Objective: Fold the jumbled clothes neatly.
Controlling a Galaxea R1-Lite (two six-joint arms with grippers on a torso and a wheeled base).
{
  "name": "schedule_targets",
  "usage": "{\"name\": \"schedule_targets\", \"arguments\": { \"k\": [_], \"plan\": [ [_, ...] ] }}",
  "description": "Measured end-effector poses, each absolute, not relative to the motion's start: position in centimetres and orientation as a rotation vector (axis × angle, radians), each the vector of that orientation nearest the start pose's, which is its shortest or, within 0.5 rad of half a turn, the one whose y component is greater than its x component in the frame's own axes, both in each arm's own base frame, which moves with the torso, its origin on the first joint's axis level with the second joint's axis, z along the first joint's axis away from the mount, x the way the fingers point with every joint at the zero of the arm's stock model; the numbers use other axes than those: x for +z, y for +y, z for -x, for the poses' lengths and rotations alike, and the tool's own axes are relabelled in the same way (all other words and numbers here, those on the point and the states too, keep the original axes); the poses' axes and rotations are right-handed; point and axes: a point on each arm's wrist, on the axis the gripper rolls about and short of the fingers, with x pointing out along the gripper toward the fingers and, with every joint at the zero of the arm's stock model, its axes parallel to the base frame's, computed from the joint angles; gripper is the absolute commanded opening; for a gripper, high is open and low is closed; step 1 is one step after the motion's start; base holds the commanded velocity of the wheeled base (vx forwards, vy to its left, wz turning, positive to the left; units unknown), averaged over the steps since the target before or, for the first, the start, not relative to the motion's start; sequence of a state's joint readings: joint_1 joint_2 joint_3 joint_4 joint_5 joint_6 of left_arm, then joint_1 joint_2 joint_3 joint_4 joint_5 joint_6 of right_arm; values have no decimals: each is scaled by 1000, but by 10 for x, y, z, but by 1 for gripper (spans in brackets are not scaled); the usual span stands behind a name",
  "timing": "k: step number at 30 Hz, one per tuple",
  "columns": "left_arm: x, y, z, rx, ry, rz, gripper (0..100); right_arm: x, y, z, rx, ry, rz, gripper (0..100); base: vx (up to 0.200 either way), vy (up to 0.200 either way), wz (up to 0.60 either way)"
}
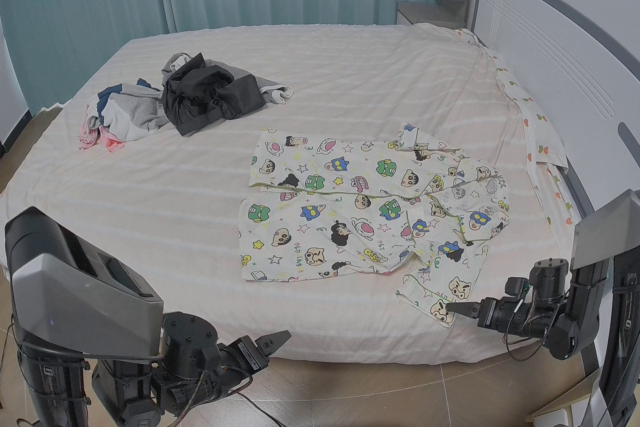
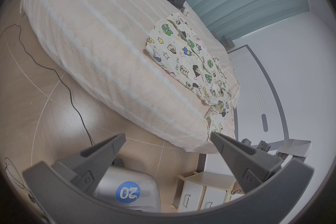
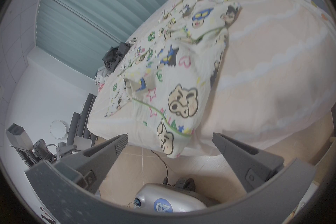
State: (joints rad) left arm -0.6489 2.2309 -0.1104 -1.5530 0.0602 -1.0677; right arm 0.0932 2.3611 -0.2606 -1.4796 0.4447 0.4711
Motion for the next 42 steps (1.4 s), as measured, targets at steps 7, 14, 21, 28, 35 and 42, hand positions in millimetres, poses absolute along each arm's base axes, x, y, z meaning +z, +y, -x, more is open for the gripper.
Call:
{"name": "schedule_targets", "arguments": {
  "k": [7, 14, 21, 28, 35, 42],
  "plan": [
    [-7, -147, -196, -225, 777, 811, 100, -48, 44, -272, 369, 763, -544, 100, 0, 0, 0],
    [-7, -147, -196, -224, 775, 811, 100, -52, 53, -277, 388, 762, -531, 100, 0, 0, 0],
    [-7, -147, -196, -223, 775, 811, 100, -53, 60, -285, 386, 745, -518, 0, 0, 0, 0],
    [-7, -146, -196, -220, 773, 810, 100, -53, 62, -288, 387, 744, -516, 0, 0, 0, 0],
    [-7, -147, -196, -208, 760, 809, 100, -49, 50, -286, 352, 735, -527, 0, 0, 0, 0],
    [-7, -147, -197, -208, 758, 811, 100, -41, 28, -277, 283, 727, -542, 0, 0, 0, 0]
  ]
}}
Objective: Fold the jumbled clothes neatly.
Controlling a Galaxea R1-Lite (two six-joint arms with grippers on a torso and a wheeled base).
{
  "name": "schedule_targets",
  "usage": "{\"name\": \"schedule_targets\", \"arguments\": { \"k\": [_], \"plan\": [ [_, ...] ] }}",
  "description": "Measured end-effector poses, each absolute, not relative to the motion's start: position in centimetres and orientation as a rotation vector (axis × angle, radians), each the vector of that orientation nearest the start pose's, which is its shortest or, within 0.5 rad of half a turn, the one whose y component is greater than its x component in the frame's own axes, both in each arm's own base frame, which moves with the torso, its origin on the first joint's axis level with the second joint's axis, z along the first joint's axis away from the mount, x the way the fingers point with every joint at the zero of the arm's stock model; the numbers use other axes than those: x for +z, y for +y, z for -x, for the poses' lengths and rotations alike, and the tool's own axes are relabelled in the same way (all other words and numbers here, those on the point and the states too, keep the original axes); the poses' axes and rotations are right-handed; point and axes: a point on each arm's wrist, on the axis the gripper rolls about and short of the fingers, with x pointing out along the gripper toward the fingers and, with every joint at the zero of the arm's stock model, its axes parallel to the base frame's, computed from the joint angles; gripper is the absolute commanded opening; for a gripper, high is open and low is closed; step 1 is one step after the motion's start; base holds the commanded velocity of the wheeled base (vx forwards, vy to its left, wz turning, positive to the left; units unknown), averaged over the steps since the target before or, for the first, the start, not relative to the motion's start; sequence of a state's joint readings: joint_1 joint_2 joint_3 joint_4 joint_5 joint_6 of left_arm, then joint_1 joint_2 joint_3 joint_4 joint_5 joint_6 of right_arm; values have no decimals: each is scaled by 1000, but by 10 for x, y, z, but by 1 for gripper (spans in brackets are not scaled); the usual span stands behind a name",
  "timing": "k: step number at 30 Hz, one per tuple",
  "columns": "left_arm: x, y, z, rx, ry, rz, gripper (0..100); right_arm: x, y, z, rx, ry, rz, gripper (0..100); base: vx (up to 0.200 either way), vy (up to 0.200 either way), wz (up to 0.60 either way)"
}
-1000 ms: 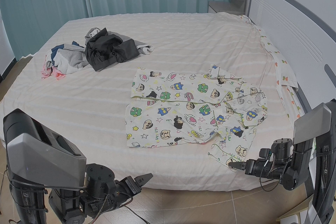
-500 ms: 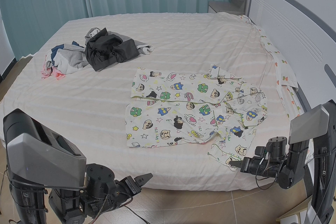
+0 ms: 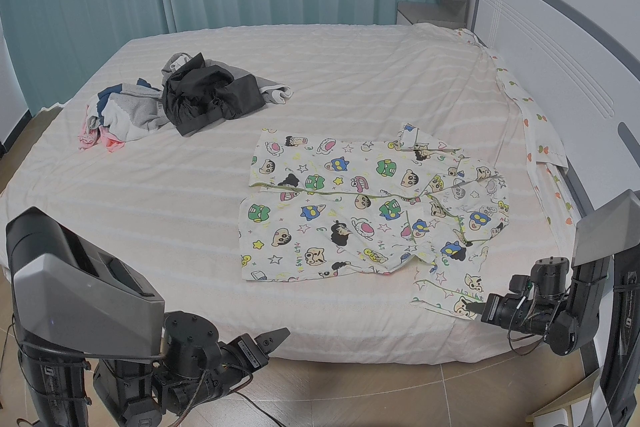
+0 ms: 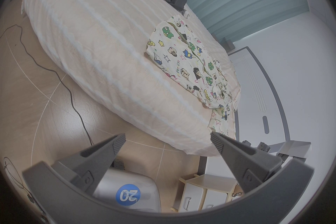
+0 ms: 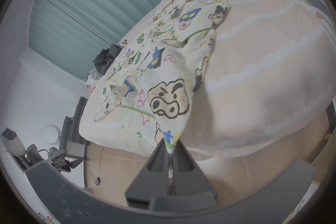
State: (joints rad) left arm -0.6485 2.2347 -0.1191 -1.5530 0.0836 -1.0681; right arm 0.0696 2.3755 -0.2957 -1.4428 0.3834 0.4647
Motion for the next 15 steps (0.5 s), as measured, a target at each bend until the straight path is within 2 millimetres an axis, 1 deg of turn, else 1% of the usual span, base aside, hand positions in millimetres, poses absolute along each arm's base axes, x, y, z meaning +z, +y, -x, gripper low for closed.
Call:
{"name": "schedule_targets", "arguments": {
  "k": [4, 15],
  "plan": [
    [-7, -147, -197, -208, 758, 811, 100, -42, 13, -270, 238, 747, -528, 0, 0, 0, 0],
    [-7, -147, -197, -210, 757, 811, 100, -45, -1, -252, 196, 809, -483, 0, 0, 0, 0]
  ]
}}
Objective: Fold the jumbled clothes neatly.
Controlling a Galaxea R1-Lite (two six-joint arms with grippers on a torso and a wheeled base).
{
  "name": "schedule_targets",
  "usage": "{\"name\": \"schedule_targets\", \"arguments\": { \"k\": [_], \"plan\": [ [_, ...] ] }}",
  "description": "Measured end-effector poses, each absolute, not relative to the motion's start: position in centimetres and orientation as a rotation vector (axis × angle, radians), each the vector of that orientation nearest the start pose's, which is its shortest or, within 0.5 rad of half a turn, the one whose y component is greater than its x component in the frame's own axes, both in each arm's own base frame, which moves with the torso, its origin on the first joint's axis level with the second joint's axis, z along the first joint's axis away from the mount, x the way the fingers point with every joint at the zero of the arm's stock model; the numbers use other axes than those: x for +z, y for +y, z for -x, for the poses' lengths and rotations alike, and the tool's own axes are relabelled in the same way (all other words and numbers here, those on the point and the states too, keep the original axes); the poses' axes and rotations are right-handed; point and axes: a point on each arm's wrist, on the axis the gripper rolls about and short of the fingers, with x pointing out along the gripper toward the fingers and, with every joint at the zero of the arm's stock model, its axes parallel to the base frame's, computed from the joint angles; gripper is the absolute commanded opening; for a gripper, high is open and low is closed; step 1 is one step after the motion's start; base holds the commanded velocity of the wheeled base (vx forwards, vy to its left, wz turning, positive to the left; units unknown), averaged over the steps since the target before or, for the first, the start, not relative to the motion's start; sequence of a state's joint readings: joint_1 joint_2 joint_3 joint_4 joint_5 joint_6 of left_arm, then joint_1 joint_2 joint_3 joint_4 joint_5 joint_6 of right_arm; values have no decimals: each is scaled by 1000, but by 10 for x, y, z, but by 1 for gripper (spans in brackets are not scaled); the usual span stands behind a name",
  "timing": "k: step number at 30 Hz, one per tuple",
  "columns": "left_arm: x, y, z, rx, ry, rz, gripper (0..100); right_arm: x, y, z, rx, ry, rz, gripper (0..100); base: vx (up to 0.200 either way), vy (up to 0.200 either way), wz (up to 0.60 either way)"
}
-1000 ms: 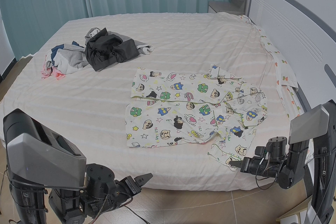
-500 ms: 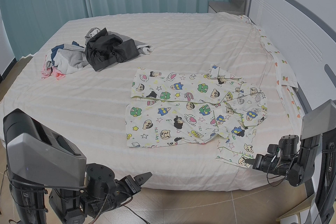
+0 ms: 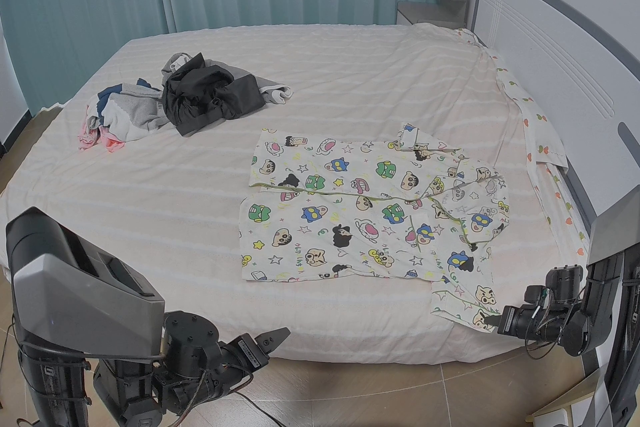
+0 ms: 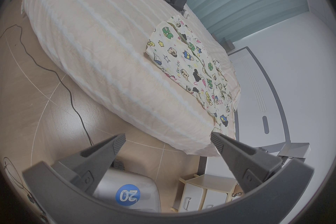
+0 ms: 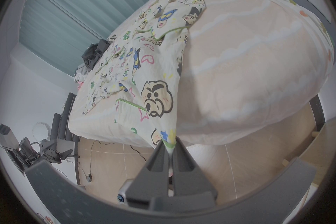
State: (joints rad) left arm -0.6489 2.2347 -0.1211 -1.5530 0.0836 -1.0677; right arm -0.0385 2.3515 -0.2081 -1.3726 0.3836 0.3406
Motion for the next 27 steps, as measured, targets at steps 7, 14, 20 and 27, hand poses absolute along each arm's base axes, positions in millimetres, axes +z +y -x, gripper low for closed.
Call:
{"name": "schedule_targets", "arguments": {
  "k": [7, 14, 20, 27],
  "plan": [
    [-7, -147, -197, -210, 756, 811, 100, -44, -5, -245, 185, 827, -470, 0, 0, 0, 0],
    [-5, -151, -203, -216, 729, 825, 100, -43, -9, -245, 178, 815, -455, 0, 0, 0, 0],
    [-5, -154, -218, -185, 659, 839, 100, -41, -9, -245, 181, 804, -451, 0, 0, 0, 0],
    [-9, -159, -233, -188, 596, 757, 100, -38, -6, -243, 187, 788, -435, 0, 0, 0, 0]
  ]
}}
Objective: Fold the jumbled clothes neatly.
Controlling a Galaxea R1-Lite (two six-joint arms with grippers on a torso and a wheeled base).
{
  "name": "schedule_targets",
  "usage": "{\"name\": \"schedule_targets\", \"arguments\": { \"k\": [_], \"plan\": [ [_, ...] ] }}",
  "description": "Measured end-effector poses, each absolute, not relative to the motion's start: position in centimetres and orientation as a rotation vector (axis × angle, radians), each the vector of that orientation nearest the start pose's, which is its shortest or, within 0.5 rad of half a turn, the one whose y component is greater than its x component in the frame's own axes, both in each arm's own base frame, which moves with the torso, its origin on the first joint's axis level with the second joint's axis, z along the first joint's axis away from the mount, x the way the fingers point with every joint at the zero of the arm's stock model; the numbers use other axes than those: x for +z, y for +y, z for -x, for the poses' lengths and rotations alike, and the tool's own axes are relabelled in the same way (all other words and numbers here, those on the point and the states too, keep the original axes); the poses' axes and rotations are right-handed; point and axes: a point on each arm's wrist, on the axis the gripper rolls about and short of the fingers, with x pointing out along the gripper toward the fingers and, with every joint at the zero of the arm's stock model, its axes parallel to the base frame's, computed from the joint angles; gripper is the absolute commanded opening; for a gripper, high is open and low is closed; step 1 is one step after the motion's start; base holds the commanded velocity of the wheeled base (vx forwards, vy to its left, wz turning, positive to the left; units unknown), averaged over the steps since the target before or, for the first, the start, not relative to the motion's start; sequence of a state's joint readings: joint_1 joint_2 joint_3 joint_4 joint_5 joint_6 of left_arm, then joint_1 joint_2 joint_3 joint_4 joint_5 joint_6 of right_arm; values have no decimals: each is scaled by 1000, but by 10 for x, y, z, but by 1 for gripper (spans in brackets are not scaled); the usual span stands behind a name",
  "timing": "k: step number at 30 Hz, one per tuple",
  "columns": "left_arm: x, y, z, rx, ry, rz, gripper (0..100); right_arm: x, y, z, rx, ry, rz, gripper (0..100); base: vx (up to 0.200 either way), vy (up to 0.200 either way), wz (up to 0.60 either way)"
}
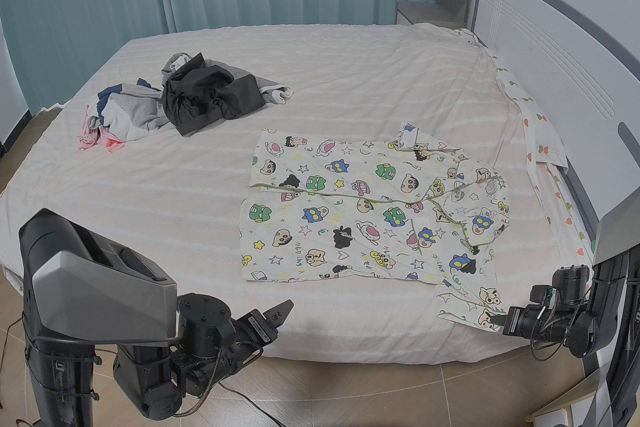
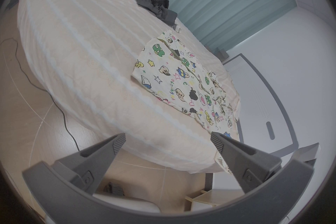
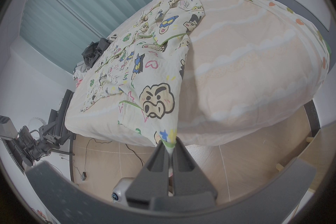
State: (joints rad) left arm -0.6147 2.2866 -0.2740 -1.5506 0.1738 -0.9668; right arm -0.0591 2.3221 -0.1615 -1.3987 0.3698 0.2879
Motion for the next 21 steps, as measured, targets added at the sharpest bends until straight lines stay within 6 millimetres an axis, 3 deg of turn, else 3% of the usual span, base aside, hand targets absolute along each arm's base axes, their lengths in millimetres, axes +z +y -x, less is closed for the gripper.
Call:
{"name": "schedule_targets", "arguments": {
  "k": [7, 17, 21],
  "plan": [
    [-18, -158, -259, -106, 632, 738, 100, -36, -4, -243, 192, 778, -427, 0, 0, 0, 0],
    [-10, -164, -309, -9, 632, 861, 100, -32, -4, -242, 198, 756, -422, 0, 0, 0, 0],
    [-7, -162, -319, -4, 604, 883, 100, -30, -4, -243, 200, 744, -420, 0, 0, 0, 0]
  ]
}}
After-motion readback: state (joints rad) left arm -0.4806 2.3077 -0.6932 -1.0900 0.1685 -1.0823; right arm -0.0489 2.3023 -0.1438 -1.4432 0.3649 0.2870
